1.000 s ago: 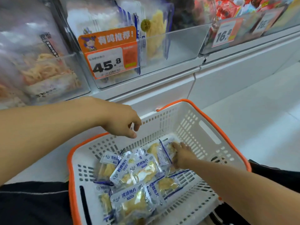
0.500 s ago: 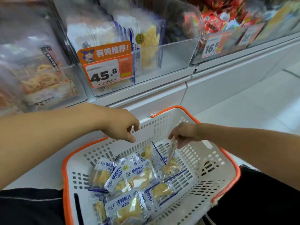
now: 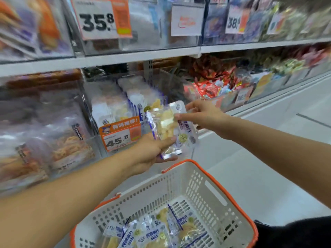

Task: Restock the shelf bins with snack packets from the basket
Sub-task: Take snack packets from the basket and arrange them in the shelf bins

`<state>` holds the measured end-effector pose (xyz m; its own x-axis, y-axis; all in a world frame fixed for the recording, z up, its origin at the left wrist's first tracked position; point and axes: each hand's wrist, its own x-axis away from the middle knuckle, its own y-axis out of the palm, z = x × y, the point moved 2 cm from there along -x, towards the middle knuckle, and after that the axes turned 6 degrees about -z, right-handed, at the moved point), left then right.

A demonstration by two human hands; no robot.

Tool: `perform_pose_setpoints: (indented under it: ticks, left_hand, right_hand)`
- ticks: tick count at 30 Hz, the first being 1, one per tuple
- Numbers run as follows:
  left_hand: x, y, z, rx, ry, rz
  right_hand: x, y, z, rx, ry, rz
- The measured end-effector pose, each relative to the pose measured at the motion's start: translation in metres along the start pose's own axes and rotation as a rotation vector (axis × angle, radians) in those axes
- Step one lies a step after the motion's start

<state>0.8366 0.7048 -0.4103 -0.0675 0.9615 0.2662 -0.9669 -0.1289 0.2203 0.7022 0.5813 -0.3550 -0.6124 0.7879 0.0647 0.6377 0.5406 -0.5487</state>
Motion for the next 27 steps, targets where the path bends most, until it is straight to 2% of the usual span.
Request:
perform_pose_setpoints:
  ticks: [1, 4, 5, 6, 8, 10, 11, 14, 17, 22, 27]
  left_hand:
    - [0.001, 0.000, 0.004, 0.087, 0.015, 0.013]
    - [0.001, 0.003, 0.012, 0.236, 0.096, 0.045]
    - [0.001, 0.004, 0.016, 0.211, 0.121, 0.064]
    - [0.000, 0.003, 0.019, 0.131, 0.133, 0.102]
    - [0.002, 0.000, 0.027, -0.083, 0.135, 0.191]
    - [0.004, -0.006, 0.035, -0.230, 0.198, 0.279]
    - [0.006, -0.011, 0.040, -0.292, 0.265, 0.342]
    - [0.011, -0.027, 0.053, -0.491, 0.558, 0.582]
    - [0.019, -0.037, 0.063, -0.650, 0.762, 0.735]
    - [0.017, -0.044, 0.060, -0.701, 0.804, 0.765]
    - [0.015, -0.039, 0.060, -0.685, 0.821, 0.747]
  right_hand:
    - [0.000, 0.001, 0.003, -0.001, 0.023, -0.061]
    - [0.012, 0.014, 0.007, -0.185, 0.050, -0.438]
    - [0.013, 0.016, 0.005, -0.248, 0.003, -0.456]
    - [0.013, 0.014, 0.001, -0.275, -0.056, -0.403]
    - [0.002, -0.005, -0.010, -0.175, -0.213, -0.164]
    - [-0.011, -0.036, -0.030, 0.154, -0.377, 0.052]
    - [-0.017, -0.051, -0.044, 0.316, -0.442, 0.102]
    - [-0.031, -0.079, -0.079, 0.573, -0.558, 0.131]
    - [-0.051, -0.064, -0.090, 0.802, -0.658, 0.129]
    - [-0.077, -0.016, -0.074, 0.861, -0.677, -0.011]
    - [-0.089, 0.036, -0.060, 0.889, -0.691, -0.012]
